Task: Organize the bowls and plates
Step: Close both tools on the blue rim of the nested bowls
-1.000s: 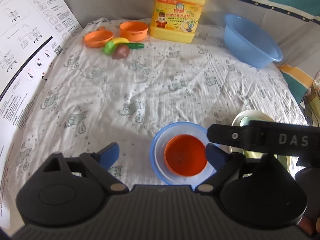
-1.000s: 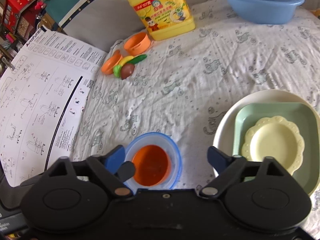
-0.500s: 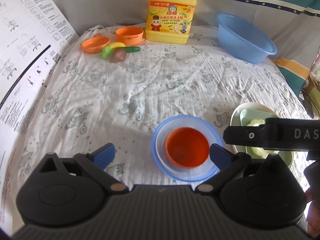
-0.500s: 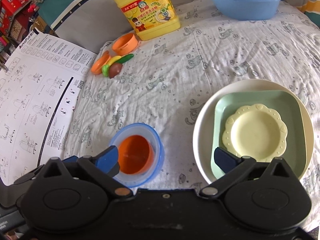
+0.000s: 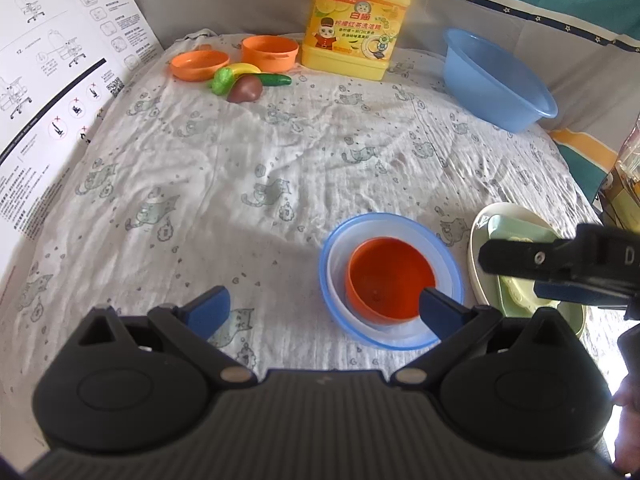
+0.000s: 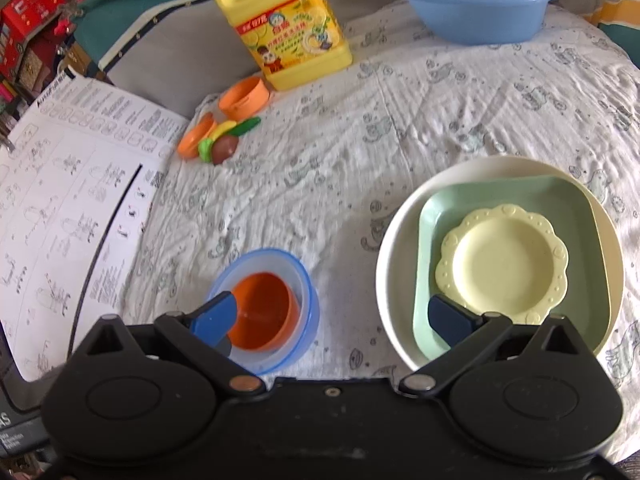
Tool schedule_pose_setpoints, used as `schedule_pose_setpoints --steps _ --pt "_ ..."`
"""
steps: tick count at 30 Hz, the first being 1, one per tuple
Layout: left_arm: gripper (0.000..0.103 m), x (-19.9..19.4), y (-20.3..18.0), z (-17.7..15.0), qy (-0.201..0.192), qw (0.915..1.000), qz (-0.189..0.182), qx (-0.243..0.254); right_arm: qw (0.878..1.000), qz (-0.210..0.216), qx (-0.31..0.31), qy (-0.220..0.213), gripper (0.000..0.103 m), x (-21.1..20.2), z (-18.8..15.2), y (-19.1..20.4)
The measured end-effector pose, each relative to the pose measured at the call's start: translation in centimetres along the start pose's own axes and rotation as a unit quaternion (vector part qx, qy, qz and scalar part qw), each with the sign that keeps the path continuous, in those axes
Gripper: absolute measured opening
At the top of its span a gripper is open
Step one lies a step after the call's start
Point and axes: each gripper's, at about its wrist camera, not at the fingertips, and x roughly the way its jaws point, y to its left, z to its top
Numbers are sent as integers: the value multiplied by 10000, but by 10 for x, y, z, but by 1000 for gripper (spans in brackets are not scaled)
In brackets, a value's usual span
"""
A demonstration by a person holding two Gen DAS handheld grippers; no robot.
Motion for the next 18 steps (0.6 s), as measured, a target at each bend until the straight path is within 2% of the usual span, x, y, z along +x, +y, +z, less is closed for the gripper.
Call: schedule_pose_setpoints --steps 6,13,18 --pt "102 7 0 3 25 9999 -115 8 9998 130 149 90 103 7 4 1" --pt "93 16 5 4 124 9995 -284 -44 9991 -61 47 429 103 24 6 7" --pt "86 22 8 5 181 9990 -407 -56 9980 -134 -212 589 88 32 7 18"
